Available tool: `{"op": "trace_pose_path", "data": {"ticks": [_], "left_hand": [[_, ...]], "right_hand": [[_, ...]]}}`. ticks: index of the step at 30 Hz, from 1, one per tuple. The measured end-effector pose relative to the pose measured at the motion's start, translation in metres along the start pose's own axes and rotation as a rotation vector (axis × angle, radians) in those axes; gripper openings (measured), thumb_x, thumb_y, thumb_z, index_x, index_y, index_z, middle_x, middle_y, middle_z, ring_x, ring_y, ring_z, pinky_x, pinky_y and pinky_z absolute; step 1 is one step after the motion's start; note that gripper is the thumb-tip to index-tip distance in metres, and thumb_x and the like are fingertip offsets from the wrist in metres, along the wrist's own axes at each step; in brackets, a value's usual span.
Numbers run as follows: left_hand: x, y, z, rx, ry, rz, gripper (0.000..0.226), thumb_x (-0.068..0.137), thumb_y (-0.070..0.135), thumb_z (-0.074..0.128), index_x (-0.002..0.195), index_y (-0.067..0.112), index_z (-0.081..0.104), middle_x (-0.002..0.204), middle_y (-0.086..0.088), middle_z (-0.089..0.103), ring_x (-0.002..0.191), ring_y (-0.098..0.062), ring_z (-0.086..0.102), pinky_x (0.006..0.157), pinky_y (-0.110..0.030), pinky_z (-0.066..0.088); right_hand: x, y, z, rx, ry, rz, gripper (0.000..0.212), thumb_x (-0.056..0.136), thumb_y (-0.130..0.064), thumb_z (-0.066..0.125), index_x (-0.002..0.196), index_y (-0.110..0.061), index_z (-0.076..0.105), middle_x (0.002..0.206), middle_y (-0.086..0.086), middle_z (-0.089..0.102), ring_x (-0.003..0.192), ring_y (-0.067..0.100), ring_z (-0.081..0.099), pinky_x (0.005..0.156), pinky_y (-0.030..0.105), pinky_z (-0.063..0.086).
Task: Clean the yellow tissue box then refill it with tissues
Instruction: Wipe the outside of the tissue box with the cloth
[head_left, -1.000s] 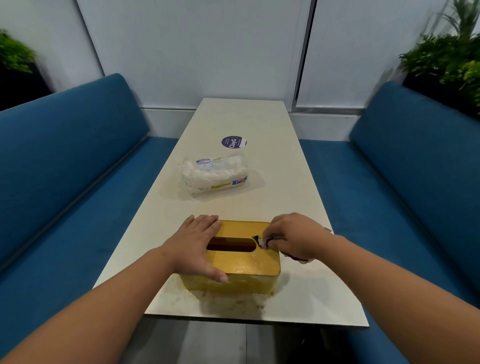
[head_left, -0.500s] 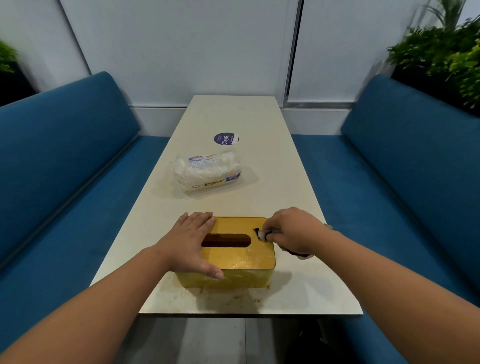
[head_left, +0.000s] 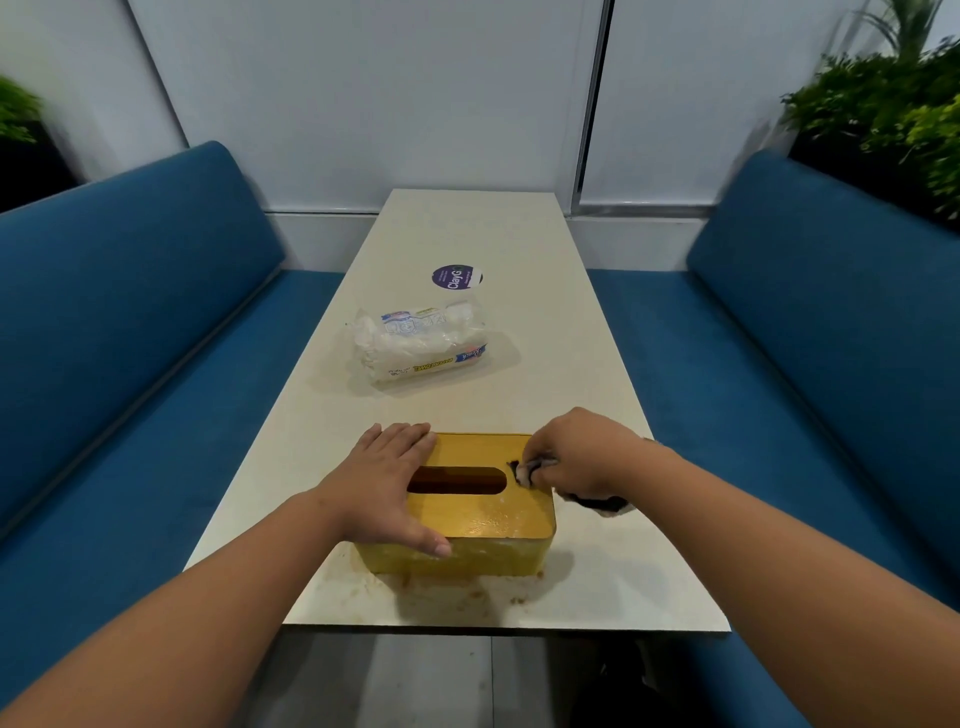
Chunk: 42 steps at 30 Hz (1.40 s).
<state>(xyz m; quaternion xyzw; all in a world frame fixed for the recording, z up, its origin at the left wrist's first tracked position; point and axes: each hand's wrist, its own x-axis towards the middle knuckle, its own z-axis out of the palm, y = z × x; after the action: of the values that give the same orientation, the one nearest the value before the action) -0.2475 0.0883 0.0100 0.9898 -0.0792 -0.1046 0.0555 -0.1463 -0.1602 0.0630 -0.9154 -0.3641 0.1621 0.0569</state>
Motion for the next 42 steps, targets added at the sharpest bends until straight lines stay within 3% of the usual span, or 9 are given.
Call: {"op": "trace_pose_path", "data": {"ticks": [2,6,10,13,18,25,30,35,42], "left_hand": [[0.000,0.000,0.000,0.002,0.002,0.000,0.144,0.042,0.105,0.027,0.156,0.023,-0.002,0.164,0.003,-0.007,0.149,-0.017,-0.009,0.117,-0.039,-0.014],[-0.001,0.001,-0.001,0.004,0.006,-0.005,0.142,0.044,0.103,0.030,0.156,0.023,-0.002,0.164,0.003,-0.007,0.149,-0.017,-0.009,0.117,-0.038,-0.014],[-0.001,0.001,0.000,0.007,0.008,-0.007,0.140,0.046,0.102,0.034,0.156,0.023,-0.002,0.164,0.003,-0.007,0.149,-0.017,-0.009,0.117,-0.038,-0.015],[-0.002,0.002,-0.001,0.009,0.000,-0.012,0.139,0.047,0.101,0.035,0.156,0.023,-0.003,0.163,0.004,-0.008,0.149,-0.017,-0.010,0.116,-0.037,-0.015],[-0.001,0.001,0.000,0.007,0.006,-0.005,0.143,0.043,0.104,0.028,0.156,0.022,-0.002,0.164,0.003,-0.007,0.149,-0.016,-0.009,0.118,-0.039,-0.014],[-0.001,0.001,0.000,0.004,-0.006,-0.010,0.142,0.044,0.104,0.031,0.156,0.024,-0.003,0.163,0.004,-0.008,0.149,-0.016,-0.010,0.118,-0.038,-0.014],[-0.001,0.001,0.000,0.003,-0.002,-0.008,0.142,0.044,0.104,0.031,0.156,0.023,-0.002,0.164,0.003,-0.007,0.149,-0.017,-0.009,0.118,-0.039,-0.014],[0.000,0.000,0.000,0.009,-0.012,-0.011,0.143,0.043,0.104,0.029,0.156,0.024,-0.003,0.163,0.004,-0.009,0.149,-0.017,-0.010,0.117,-0.038,-0.015],[0.000,0.000,0.001,0.004,-0.011,-0.009,0.144,0.041,0.105,0.027,0.156,0.024,-0.003,0.163,0.004,-0.008,0.149,-0.016,-0.010,0.119,-0.039,-0.014]], "right_hand": [[0.006,0.000,0.001,-0.017,0.062,0.017,0.026,0.090,-0.039,0.055,0.110,-0.032,0.069,0.099,-0.004,0.067,0.089,0.016,0.058,0.076,0.034,0.053],[0.007,-0.009,0.007,0.010,-0.008,-0.104,0.025,0.086,-0.039,0.055,0.105,-0.035,0.071,0.097,-0.007,0.068,0.090,0.015,0.058,0.076,0.037,0.053],[0.009,-0.004,0.008,0.011,0.078,-0.041,0.025,0.088,-0.039,0.055,0.105,-0.034,0.071,0.098,-0.007,0.068,0.090,0.015,0.058,0.077,0.038,0.054],[0.006,-0.008,0.012,0.021,0.009,-0.122,0.024,0.087,-0.038,0.056,0.106,-0.034,0.071,0.099,-0.008,0.069,0.091,0.014,0.058,0.078,0.037,0.053],[0.004,0.001,0.007,-0.051,0.090,-0.029,0.026,0.091,-0.042,0.053,0.110,-0.034,0.069,0.102,-0.006,0.065,0.094,0.016,0.057,0.077,0.037,0.052],[0.000,-0.023,0.013,-0.036,0.001,-0.337,0.024,0.092,-0.034,0.059,0.113,-0.034,0.070,0.112,-0.010,0.064,0.099,0.011,0.055,0.082,0.033,0.048],[-0.003,0.008,0.002,-0.076,0.010,-0.218,0.024,0.093,-0.034,0.058,0.113,-0.038,0.070,0.113,-0.011,0.062,0.104,0.012,0.055,0.086,0.033,0.048],[0.000,-0.009,0.010,-0.076,-0.003,-0.309,0.025,0.092,-0.037,0.057,0.113,-0.035,0.070,0.112,-0.011,0.063,0.100,0.010,0.055,0.083,0.033,0.049],[-0.004,0.017,0.006,-0.067,0.038,-0.174,0.024,0.092,-0.037,0.058,0.113,-0.037,0.069,0.110,-0.010,0.063,0.100,0.013,0.056,0.084,0.035,0.050]]}}
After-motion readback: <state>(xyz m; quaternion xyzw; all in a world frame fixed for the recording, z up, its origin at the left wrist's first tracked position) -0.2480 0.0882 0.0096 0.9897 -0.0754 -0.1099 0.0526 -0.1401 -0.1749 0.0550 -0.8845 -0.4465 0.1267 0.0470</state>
